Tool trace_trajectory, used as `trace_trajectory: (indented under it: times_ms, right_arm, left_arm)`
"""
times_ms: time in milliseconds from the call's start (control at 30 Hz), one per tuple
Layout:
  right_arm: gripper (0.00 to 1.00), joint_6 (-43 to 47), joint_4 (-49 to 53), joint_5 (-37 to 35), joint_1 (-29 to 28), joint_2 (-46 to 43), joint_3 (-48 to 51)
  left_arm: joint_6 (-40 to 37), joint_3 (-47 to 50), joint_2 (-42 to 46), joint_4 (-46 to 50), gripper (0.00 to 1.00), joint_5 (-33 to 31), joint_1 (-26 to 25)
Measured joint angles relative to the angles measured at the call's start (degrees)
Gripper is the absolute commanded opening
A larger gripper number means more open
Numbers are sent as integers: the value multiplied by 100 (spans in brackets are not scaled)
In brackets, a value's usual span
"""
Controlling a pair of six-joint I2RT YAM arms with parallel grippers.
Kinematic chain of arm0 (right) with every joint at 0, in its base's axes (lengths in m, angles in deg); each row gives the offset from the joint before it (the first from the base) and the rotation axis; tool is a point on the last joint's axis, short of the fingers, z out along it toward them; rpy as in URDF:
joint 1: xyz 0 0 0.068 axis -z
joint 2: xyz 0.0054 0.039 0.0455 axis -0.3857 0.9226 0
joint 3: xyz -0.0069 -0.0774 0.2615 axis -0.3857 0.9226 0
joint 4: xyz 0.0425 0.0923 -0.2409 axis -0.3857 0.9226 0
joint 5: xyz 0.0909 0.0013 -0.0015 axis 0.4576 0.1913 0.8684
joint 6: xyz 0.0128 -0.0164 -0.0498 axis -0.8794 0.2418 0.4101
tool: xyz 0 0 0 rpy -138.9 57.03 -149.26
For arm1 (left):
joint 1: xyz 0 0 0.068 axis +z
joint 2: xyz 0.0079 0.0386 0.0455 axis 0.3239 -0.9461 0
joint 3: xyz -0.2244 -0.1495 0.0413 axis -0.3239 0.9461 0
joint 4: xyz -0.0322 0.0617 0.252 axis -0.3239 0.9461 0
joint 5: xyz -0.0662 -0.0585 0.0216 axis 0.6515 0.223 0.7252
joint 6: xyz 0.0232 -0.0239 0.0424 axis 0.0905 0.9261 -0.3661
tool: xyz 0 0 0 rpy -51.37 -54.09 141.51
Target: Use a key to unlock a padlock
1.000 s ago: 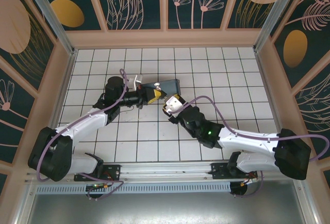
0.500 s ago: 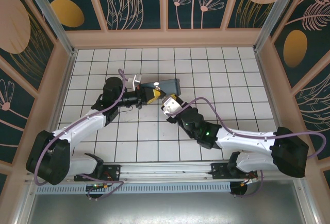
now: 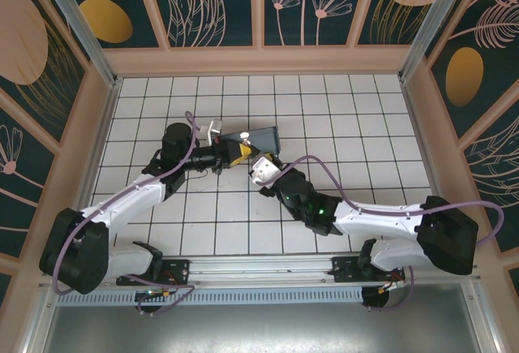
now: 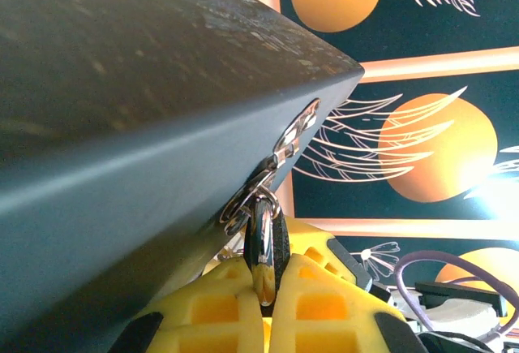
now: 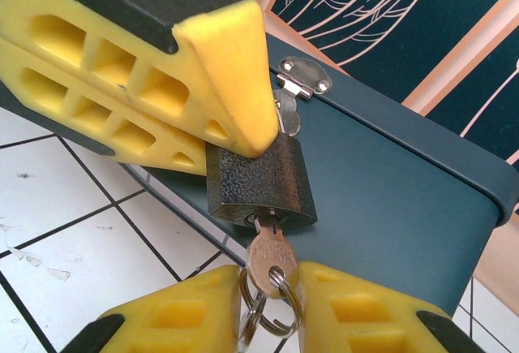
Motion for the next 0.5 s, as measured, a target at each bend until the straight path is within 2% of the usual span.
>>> trace_trajectory:
  times_ms: [267, 367, 500]
  right_arm:
    - [25, -7, -31, 2, -15, 20, 0]
    - [32, -4, -28, 7, -31, 20, 0]
    - [34, 4, -37, -28, -101, 37, 0]
  left_arm:
    - [-85, 57, 83, 55, 0, -2, -2]
    - [-94, 72, 111, 55, 0, -15, -2]
    - [-105, 72, 116, 52, 0, -22, -13]
